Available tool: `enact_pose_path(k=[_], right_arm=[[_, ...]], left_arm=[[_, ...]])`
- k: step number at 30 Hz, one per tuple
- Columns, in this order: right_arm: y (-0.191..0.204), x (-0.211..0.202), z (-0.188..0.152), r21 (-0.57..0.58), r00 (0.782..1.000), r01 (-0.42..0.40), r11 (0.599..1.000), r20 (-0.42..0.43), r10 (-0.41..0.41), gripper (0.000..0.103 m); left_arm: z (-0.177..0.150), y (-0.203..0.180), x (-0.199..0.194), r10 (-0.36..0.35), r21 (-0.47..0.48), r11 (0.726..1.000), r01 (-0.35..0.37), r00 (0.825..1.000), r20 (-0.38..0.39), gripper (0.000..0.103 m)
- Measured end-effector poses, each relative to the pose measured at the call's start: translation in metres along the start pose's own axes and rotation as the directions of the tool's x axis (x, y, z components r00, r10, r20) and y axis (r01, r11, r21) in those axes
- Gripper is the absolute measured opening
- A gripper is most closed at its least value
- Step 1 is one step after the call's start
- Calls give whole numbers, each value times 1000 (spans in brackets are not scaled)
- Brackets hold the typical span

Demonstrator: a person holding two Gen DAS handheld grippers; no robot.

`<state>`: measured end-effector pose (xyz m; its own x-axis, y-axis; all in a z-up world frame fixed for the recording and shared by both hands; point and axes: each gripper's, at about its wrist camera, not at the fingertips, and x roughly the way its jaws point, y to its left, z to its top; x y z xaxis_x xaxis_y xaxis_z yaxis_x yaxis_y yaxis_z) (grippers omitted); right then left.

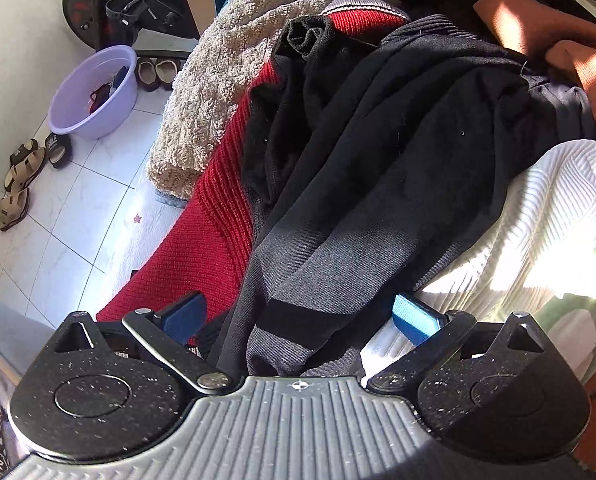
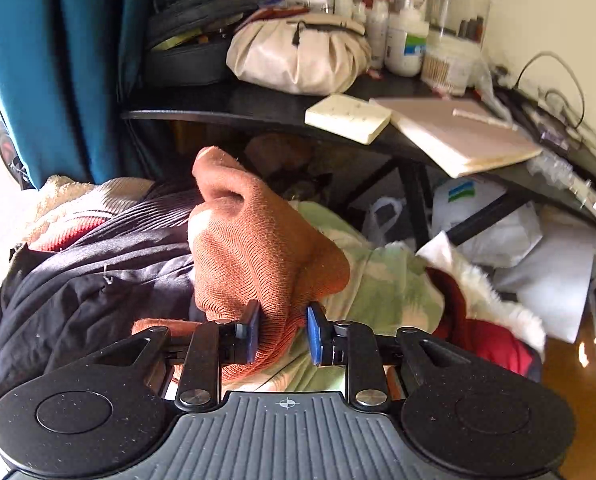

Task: Fold clothes
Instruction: 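Lower both tools into the pile toward the black garment, then close the left tool on the black garment while the right tool grips it too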

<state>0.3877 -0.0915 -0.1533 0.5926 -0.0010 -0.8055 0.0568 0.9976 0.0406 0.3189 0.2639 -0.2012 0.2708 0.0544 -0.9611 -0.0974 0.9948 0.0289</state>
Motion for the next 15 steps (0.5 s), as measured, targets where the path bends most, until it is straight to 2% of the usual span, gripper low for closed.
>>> enact_pose_path(k=[1,3,5,7,9,11,13,15], right_arm=[[0,2,2,13,1000,-14,1000,-17,15,24],[4,4,6,22,999,-38,999,-38,39,30],[8,5,10,28,996,-61,998,-57,62,36],[19,2,14,19,995,-77,997,-67,78,38],[32,-5,17,-2,992,-102,995,-69,101,43],[46,-10,19,-26,988,-141,990,-69,139,50],[60,-15,20,-48,981,-183,982,-76,179,52],[72,-14,19,-51,972,-221,974,-96,216,57]], left_arm=[[-1,0,-1,-15,-1,1000,15,1000,0,100],[-1,0,-2,-51,6,999,51,999,7,82],[-2,0,-3,-79,3,997,79,997,11,71],[-3,3,-2,-107,-26,994,107,994,11,61],[-3,9,-2,-142,-61,988,142,990,11,40],[-5,14,-4,-176,-82,981,177,984,20,28],[-7,17,-8,-202,-87,975,204,979,32,22],[-11,15,-15,-210,-48,976,213,976,50,18]])
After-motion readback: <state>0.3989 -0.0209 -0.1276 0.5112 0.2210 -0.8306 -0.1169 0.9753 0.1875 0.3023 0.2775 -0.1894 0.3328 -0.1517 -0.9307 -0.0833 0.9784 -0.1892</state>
